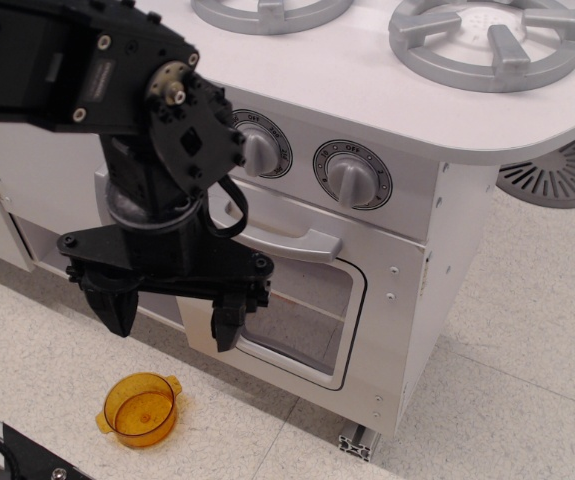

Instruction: Open oven

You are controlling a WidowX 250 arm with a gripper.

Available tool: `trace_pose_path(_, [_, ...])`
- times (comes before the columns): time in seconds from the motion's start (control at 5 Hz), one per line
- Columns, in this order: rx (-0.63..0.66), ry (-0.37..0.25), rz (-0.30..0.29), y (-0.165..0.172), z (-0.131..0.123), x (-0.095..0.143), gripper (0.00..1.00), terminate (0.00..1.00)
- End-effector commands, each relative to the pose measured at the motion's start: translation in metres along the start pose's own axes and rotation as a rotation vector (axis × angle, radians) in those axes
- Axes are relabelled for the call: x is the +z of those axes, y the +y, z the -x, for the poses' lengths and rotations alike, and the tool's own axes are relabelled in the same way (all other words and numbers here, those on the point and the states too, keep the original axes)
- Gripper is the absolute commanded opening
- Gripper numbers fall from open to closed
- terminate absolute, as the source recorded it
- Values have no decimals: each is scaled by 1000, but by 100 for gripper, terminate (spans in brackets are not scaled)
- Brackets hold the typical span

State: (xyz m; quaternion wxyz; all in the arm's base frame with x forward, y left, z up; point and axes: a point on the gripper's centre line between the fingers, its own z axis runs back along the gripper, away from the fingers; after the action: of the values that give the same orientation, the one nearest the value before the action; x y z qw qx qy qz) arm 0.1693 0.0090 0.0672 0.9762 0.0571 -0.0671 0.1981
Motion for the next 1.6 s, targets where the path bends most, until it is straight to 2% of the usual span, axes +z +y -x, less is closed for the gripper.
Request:
trace_pose_path(0.0, [0,0,0,0,0,0,100,0])
trace_pose_path(0.2, [238,4,13,6,-27,-16,100,0])
trace_pose_path(0.6, [606,-66,84,36,-74,-54,100,0])
trace_pose_path(0.8, [648,-51,140,46,-86,-65,100,0])
trace_pose_path(1.0, [781,-83,195,52,-95,-73,100,0])
trace_pose_path(1.4, [922,-35,300,43,-106,-77,100,0])
